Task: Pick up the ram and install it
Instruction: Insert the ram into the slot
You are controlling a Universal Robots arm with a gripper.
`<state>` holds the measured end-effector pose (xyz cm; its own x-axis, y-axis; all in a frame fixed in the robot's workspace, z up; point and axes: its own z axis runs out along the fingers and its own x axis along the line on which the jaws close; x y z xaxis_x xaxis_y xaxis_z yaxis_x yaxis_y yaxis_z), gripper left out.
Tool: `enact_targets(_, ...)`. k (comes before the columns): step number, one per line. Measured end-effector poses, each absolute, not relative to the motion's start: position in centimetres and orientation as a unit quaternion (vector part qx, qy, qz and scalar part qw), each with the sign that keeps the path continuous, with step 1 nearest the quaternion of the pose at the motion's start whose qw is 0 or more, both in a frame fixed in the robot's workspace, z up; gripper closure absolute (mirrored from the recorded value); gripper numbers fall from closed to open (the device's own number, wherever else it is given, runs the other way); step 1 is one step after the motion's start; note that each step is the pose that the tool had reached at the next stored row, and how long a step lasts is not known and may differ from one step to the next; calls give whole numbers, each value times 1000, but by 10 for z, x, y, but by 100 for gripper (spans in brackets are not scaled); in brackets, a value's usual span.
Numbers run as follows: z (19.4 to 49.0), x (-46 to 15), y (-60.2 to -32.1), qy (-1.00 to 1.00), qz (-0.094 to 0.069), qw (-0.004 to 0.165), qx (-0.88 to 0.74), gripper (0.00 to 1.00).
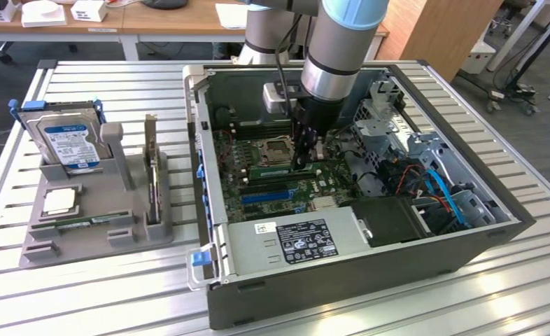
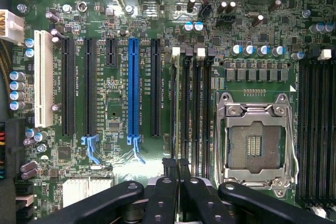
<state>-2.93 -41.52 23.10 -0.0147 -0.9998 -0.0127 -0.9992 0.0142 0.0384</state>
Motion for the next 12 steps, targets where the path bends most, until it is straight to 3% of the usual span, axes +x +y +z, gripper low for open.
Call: enact_targets(12, 230, -29, -415, -712, -18, 9, 702, 88)
